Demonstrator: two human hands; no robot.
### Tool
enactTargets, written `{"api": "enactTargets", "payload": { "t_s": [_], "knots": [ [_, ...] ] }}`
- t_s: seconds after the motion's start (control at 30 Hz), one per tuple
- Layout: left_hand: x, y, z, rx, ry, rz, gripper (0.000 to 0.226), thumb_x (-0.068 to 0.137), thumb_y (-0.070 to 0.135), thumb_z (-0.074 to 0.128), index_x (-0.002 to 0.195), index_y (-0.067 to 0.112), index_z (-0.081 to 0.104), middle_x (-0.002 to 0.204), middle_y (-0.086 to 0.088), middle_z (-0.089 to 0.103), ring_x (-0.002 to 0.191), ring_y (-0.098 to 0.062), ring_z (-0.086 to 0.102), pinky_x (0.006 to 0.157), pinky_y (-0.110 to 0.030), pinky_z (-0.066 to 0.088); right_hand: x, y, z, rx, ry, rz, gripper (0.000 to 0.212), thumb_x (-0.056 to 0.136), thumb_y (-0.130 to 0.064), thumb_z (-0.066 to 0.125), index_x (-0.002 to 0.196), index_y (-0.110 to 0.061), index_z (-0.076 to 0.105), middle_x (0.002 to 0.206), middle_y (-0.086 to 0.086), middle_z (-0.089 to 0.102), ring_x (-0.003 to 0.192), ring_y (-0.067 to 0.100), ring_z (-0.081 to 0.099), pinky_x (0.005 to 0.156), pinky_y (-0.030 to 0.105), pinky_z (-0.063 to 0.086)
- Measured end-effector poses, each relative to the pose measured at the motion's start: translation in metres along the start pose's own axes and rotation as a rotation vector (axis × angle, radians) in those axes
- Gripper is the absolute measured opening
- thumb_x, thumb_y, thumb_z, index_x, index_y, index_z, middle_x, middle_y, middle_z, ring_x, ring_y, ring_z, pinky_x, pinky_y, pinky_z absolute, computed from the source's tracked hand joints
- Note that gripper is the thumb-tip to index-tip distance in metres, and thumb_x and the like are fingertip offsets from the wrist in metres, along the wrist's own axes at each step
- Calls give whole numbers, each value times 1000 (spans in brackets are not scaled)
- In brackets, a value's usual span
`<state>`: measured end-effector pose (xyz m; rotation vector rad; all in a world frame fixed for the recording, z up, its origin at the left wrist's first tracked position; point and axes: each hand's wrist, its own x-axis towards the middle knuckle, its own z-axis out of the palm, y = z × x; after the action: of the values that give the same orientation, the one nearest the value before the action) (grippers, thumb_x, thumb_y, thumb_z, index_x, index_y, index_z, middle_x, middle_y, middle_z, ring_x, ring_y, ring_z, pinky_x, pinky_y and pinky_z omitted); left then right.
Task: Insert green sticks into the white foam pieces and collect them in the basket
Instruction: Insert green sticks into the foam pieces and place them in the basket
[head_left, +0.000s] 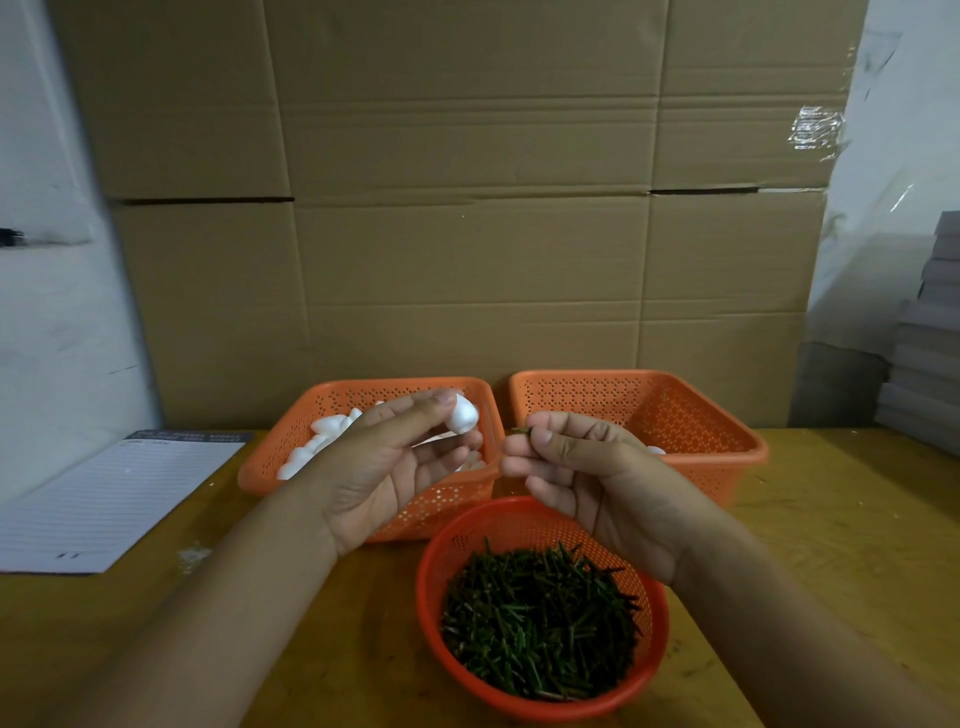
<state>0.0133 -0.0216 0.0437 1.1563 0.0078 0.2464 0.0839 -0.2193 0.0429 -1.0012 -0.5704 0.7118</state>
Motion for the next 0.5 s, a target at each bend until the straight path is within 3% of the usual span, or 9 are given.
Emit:
{"api": "enactTargets", "payload": {
  "t_s": [0.2,0.5],
  "knots": [
    [-2,0,2,28,-9,0,31,72,27,79,100,14,75,98,-5,74,84,-15,72,61,-22,57,2,3,-1,-221,81,-29,9,79,-24,73,77,-18,80,90,8,77,70,10,72,52,16,54],
    [-2,-1,6,-45,-23,-9,31,73,5,74,103,6,67,110,-19,74,94,-23,75,70,-21,59,5,6,-1,-260,183,-93,7,89,-16,70,90,-12,76,89,7,76,64,6,66,49,17,47]
  ]
}}
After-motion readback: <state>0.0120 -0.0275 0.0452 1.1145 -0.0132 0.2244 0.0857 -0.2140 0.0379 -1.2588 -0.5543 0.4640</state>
